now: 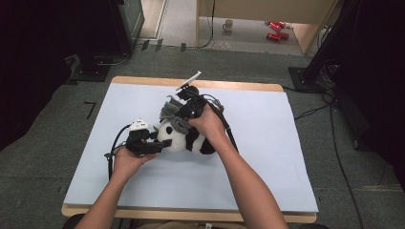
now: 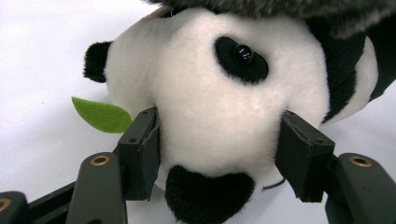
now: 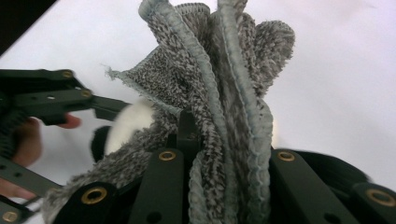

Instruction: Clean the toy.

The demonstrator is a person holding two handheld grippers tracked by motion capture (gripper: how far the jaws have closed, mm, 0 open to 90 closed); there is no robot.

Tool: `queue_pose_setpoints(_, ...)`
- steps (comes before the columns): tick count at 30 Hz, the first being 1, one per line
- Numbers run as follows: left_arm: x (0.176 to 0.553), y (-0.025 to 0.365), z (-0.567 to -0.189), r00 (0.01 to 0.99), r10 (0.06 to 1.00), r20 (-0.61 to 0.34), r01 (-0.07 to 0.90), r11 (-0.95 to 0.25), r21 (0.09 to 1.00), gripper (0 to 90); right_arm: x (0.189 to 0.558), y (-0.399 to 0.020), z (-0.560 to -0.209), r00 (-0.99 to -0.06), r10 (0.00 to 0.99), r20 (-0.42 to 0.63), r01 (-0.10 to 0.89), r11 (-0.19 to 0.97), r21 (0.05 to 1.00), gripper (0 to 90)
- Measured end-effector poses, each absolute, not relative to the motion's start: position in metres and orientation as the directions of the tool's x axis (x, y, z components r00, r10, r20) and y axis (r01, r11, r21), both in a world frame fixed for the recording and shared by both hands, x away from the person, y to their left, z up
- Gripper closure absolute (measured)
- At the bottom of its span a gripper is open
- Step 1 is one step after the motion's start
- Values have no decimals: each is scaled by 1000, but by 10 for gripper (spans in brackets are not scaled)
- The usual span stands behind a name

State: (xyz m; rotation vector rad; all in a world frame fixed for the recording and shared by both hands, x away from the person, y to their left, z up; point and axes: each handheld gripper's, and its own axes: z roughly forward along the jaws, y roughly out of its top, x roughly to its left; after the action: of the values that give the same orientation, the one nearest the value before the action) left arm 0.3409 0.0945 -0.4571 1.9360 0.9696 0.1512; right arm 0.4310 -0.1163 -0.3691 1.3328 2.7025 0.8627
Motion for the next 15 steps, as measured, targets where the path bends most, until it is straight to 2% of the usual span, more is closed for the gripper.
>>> queue_pose_setpoints(5,341,95,-458,683,673,-284,564,-239,790,364,437,-139,-375,-587,800,125,766,499,404,763)
queue_pose_setpoints(8,341,94,-458,685,672,-282,559,-236,795,360,438,-152,-379,-569,802,183,782,458,423,764)
queue_pose_setpoints(15,341,96,-459,685,673,-279,563,-245,789,352,435,-153,-365,-559,821,120,765,454,456,766)
